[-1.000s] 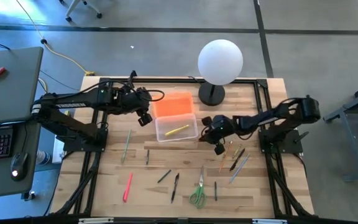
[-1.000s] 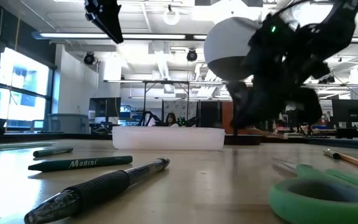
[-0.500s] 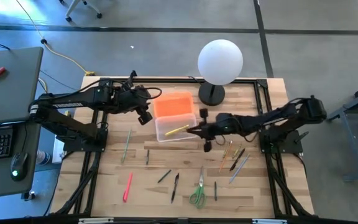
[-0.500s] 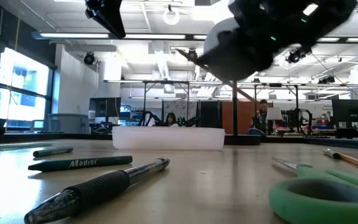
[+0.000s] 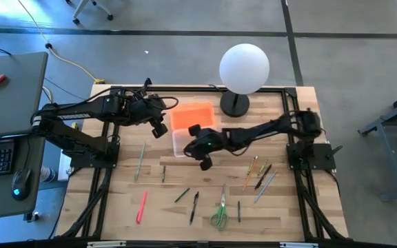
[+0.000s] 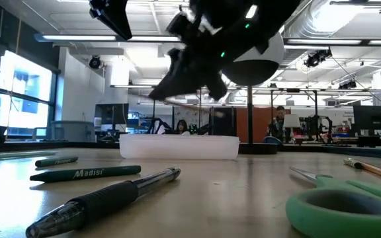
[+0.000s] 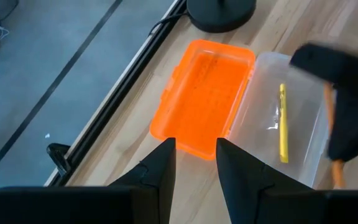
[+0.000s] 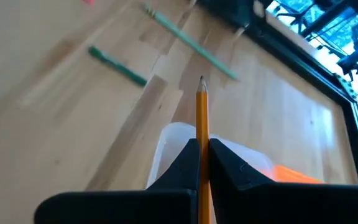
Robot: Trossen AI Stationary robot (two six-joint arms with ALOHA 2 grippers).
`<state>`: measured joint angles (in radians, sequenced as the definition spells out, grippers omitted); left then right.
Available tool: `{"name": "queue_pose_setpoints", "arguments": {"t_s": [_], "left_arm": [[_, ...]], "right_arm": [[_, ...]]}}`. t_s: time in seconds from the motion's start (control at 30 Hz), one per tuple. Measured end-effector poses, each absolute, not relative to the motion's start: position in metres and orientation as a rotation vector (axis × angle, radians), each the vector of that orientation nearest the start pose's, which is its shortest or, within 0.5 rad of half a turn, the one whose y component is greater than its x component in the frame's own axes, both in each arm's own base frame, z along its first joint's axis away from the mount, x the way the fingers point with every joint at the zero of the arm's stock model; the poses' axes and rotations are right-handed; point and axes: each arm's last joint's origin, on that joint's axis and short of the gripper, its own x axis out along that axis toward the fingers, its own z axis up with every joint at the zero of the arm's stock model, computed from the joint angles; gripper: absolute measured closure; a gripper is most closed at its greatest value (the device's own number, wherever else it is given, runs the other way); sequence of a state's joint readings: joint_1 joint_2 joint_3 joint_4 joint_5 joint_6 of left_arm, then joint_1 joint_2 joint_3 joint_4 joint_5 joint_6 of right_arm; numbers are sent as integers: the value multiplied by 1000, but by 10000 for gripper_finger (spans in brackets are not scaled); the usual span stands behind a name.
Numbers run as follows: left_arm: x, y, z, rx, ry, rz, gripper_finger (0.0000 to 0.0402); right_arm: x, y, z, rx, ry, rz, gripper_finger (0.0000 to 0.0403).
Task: Pick & place school supplies into a supply box
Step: Put the top orange pencil into the transparent supply box
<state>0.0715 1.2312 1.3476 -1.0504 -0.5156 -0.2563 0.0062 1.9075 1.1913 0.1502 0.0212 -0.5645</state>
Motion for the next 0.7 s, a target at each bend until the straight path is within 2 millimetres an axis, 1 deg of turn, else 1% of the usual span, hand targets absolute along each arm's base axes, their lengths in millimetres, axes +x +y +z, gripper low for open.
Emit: {"name": "queue_pose_setpoints", "arguments": {"t_s": [0.1, 0.2, 0.33, 0.47, 0.57, 0.7], "left_arm": [[222, 30, 366, -23, 845, 655, 255], [222, 30, 366, -23, 846, 655, 257], [222, 30, 366, -22, 845, 655, 255], [222, 30, 366, -22, 845, 655, 256], [222, 30, 366, -22, 845, 655, 257], [222, 30, 366, -23, 844, 656, 254]], "right_arm": [[423, -8, 172, -562, 585, 134, 403], [425, -21, 163, -551, 611, 111, 403], [424, -40, 161, -531, 627, 73, 403], [422, -57, 161, -476, 628, 56, 403], [422, -64, 156, -438, 622, 104, 403], [424, -62, 142, -444, 639, 149, 403]]}}
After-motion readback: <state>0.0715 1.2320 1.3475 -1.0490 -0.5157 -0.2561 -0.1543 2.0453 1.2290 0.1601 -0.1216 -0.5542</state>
